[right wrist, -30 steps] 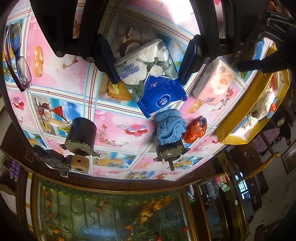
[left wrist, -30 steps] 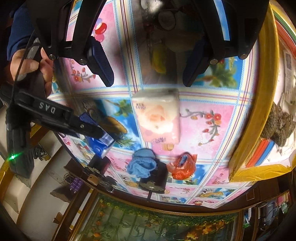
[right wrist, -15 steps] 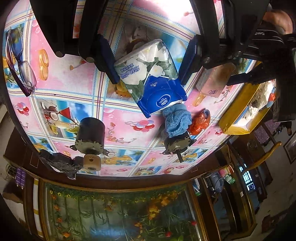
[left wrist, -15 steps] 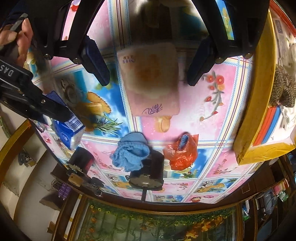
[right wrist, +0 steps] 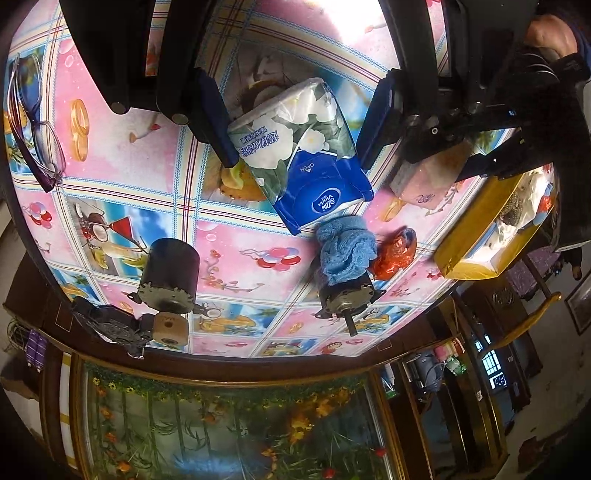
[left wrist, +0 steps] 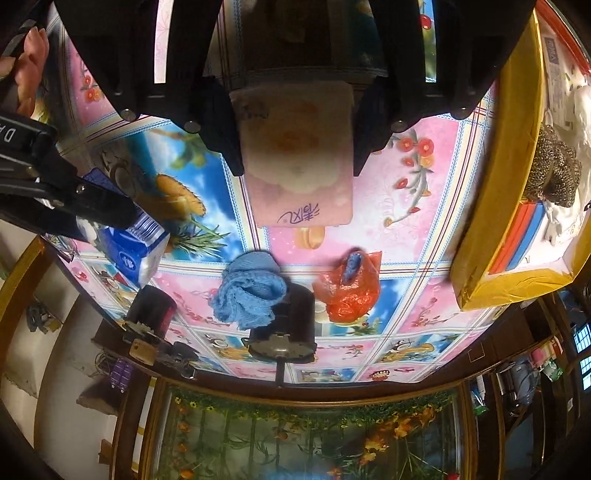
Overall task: Organize soft objects
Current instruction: 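Lift the pink tissue pack with left tool while right tool holds the blue tissue pack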
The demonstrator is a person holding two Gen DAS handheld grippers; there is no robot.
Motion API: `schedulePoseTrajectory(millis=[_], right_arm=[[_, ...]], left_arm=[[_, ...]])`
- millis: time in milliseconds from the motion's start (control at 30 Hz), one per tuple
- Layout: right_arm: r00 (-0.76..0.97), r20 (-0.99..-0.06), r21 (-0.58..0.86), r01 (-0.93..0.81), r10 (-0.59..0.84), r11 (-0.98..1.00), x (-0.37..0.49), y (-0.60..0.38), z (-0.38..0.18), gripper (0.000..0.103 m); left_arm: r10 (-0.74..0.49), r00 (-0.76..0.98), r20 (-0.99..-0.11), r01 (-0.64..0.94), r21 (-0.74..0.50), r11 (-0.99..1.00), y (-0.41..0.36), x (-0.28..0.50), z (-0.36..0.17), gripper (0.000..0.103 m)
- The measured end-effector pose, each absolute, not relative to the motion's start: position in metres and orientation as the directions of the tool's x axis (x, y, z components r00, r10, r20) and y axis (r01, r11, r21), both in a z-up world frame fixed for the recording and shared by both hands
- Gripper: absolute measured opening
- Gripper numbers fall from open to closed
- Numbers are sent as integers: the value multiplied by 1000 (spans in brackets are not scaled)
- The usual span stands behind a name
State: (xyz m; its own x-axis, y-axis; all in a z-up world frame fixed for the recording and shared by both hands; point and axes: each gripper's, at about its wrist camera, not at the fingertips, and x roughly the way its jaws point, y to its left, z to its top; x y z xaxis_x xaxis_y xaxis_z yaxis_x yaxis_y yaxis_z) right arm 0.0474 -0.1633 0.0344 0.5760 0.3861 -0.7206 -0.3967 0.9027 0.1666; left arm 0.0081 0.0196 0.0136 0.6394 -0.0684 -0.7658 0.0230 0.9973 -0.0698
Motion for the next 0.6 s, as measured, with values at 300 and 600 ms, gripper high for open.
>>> schedulePoseTrajectory(millis=[300,600], right_arm=[[575,-725,165,-390,379,906,49,-163,32,70],[577,-723,164,-390,379,906,49,-163,33,70]], left_arm=[[-41,697,-716,27,-32,999,14,-2,23,54],[-26,717,-696,25,-11,1000,11,-6,26,54]])
